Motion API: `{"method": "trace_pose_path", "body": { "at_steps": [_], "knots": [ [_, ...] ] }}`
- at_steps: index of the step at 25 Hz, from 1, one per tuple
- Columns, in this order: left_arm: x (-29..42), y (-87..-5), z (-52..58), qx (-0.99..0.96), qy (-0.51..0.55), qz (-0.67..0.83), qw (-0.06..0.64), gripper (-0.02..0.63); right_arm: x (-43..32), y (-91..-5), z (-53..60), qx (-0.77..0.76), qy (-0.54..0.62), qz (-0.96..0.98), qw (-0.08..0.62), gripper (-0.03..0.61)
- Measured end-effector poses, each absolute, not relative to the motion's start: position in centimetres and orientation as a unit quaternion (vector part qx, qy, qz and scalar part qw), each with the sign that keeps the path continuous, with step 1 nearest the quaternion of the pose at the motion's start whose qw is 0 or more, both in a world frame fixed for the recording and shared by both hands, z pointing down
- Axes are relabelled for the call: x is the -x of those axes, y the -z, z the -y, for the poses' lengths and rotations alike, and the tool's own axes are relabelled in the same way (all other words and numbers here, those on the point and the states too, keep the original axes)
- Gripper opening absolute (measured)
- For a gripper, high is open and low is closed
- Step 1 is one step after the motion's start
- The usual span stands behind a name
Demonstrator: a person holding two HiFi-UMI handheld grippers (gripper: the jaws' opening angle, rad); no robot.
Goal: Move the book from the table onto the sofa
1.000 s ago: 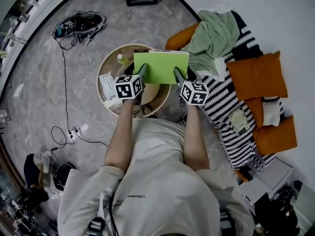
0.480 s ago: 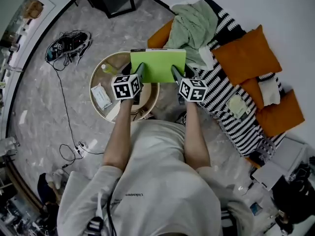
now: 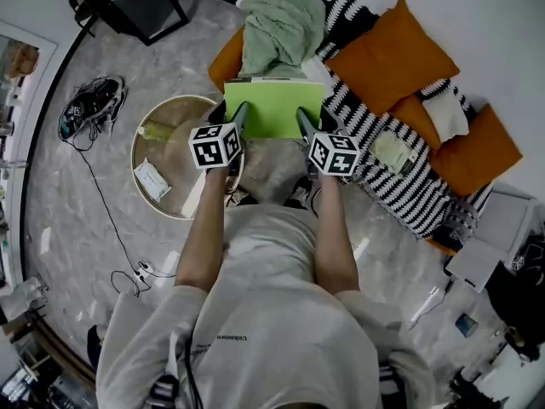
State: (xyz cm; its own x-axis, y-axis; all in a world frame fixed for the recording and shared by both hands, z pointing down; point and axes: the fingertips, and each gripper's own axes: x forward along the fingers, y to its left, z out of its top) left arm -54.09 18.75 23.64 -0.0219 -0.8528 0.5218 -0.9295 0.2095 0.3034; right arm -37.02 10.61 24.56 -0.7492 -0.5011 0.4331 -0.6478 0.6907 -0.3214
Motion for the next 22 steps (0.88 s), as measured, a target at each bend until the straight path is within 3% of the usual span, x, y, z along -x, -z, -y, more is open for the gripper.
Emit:
{"method": "trace_pose_path", "body": {
  "at_steps": [22],
  "knots": [
    [31.4,-24.1,-5.3,-0.711,-0.116,0.632,0.287,0.224,12.8,-25.6,-2.0,-0.435,-0.271,0.851,0.113,0.221]
  ]
}}
